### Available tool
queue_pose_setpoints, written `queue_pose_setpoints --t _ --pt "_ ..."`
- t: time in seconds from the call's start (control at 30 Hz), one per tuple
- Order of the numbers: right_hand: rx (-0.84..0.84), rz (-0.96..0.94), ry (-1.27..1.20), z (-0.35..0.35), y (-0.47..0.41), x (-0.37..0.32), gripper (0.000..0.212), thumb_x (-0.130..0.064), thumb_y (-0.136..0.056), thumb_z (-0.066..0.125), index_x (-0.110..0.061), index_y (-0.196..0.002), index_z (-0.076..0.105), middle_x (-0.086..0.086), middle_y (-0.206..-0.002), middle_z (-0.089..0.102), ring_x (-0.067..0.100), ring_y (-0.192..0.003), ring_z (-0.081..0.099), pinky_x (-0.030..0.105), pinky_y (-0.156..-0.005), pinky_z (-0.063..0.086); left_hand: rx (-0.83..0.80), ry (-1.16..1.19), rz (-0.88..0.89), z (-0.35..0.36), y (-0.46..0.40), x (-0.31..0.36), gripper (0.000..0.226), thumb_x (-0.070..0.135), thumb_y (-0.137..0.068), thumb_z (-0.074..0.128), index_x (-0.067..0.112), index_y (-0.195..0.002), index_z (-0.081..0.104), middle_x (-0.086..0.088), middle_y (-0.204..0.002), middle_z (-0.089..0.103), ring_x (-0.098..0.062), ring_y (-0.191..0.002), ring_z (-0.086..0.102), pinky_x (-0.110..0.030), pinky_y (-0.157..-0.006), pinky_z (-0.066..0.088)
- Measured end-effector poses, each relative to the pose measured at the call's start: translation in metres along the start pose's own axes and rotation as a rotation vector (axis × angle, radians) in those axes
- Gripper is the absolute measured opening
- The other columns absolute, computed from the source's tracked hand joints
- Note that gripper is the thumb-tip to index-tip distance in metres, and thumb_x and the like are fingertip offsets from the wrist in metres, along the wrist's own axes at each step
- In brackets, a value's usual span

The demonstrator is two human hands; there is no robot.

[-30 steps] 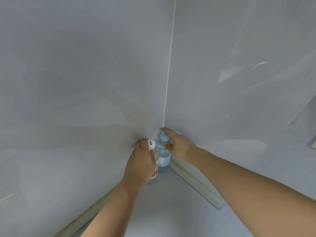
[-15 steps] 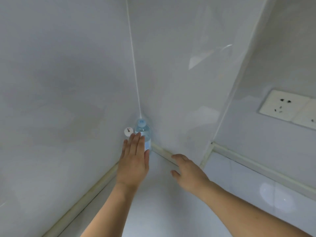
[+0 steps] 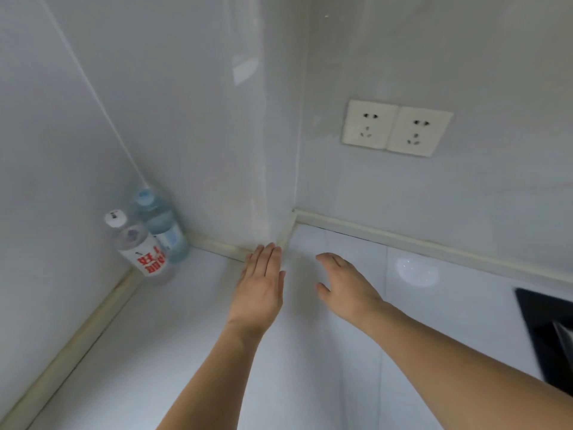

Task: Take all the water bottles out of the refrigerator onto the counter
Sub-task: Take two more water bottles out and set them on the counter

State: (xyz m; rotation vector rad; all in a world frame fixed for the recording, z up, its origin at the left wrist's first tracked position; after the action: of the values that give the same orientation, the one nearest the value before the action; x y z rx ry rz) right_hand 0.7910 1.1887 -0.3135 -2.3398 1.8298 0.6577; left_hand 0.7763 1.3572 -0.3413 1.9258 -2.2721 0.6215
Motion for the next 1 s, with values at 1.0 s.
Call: queue_pose_setpoints --t 1.0 --pt "0.617 0.694 -0.084 -0.224 0.624 0.361 0.054 -0.024 -0.096 0.052 -0.015 -0.146 0.034 0.0 -0.148 0.039 0.017 -0.134 0.039 0.031 -0.11 0.034 -0.086 -0.088 0.916 0.002 0.186 0.705 0.054 0.031 -0.105 0.024 0.008 -0.152 0.01 -0.01 -0.16 0.012 -0.027 -0.148 0.009 -0.038 -0.121 0.002"
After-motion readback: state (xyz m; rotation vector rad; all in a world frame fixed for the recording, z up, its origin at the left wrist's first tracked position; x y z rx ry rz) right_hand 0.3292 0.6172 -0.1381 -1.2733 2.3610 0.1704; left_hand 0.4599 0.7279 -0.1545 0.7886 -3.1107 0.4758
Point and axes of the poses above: each hand's wrist, its own y-axis away from the middle knuckle, its own z-axis out of the palm, x = y × z, the point moved 4 cm from there along -y, towards the middle knuckle
